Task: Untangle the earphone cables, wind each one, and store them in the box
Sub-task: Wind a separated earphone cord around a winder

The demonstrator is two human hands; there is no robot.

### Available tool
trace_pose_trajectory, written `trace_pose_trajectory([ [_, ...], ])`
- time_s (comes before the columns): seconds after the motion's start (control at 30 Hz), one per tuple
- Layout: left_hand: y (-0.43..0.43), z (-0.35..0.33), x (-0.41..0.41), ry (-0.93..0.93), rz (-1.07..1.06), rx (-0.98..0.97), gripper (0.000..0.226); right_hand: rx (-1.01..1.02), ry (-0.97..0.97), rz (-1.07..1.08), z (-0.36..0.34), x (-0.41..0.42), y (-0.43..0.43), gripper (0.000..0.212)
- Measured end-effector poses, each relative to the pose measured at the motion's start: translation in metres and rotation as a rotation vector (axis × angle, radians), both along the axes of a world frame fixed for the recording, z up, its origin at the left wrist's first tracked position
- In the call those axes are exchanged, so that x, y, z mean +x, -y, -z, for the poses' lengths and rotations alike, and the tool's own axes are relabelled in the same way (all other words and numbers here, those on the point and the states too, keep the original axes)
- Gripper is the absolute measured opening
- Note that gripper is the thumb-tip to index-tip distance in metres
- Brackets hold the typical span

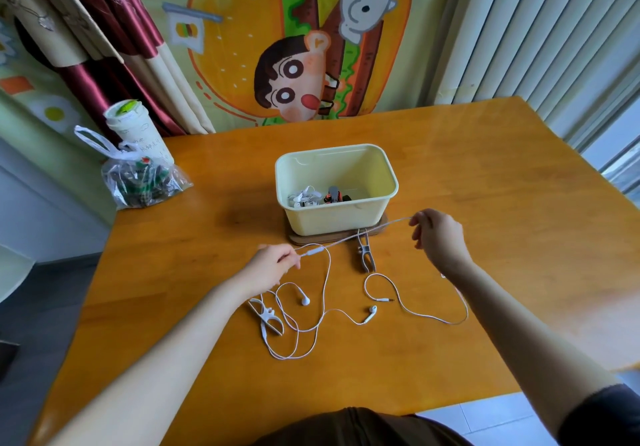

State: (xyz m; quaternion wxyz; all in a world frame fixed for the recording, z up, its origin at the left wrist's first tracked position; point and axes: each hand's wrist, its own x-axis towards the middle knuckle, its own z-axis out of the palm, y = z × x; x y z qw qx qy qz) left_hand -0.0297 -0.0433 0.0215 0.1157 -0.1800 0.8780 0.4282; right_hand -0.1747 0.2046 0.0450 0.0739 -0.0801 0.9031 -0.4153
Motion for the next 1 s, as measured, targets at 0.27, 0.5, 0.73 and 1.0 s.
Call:
trace_pose_trajectory([
  [0.27, 0.000, 0.004, -0.002, 0.074, 0.038, -0.021, 0.026, 0.521, 0.112, 0.019, 0.028, -0.002, -0.020, 0.026],
  [0.5, -0.038, -0.016, -0.021, -0.015, 0.165, 0.044, 0.022, 0.143, 0.007, -0.648, 0.000, 0.055, 0.044, 0.046],
  [0.73, -0.038, -0.015, -0.022, -0.055, 0.092, 0.135, 0.022, 0.075, -0.009, -0.628, -0.002, 0.059, 0.054, 0.019],
  [1.0, -0.033, 0.010, -0.010, 0.100, 0.214, -0.114, 0.024, 0.426, -0.018, -0.409, 0.030, 0.040, 0.021, 0.020],
])
